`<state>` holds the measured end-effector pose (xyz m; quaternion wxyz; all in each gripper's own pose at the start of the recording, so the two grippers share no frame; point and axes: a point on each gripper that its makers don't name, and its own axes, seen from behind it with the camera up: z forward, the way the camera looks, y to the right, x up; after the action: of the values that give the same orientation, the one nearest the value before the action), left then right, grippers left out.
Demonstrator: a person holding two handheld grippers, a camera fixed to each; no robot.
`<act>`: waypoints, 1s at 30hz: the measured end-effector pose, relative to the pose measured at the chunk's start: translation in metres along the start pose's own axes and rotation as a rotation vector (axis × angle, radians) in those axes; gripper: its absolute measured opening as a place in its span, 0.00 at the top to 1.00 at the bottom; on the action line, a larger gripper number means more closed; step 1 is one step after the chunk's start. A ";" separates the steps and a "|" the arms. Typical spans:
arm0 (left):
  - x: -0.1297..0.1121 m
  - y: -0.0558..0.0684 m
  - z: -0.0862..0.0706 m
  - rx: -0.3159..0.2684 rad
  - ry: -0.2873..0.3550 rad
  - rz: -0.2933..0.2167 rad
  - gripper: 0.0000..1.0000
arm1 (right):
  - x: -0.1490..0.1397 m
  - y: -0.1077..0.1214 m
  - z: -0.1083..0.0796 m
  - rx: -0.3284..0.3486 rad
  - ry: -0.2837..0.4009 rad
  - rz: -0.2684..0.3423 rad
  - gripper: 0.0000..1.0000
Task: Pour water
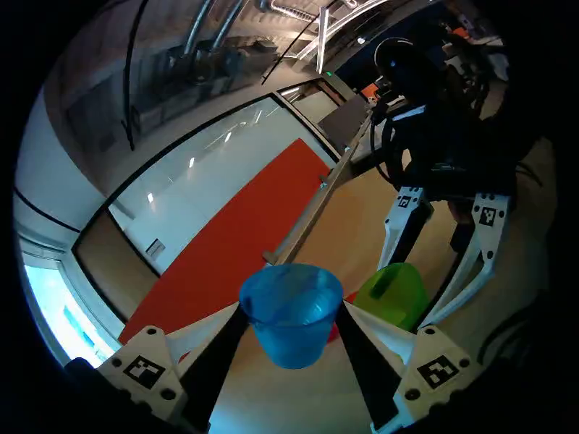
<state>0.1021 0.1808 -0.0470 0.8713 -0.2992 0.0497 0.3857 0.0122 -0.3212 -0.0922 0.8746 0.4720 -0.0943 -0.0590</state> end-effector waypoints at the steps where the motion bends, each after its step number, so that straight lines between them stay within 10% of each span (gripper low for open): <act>1: 0.000 0.000 0.000 0.000 0.001 0.006 0.16 | 0.000 0.000 0.000 0.000 0.000 0.000 0.10; 30: 0.002 -0.001 0.008 0.004 0.002 0.134 0.16 | 0.002 0.006 0.000 -0.006 0.002 -0.003 0.10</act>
<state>0.1027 0.1860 -0.0409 0.8442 -0.2939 0.0711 0.4427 0.0143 -0.3189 -0.0872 0.8760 0.4695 -0.0928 -0.0600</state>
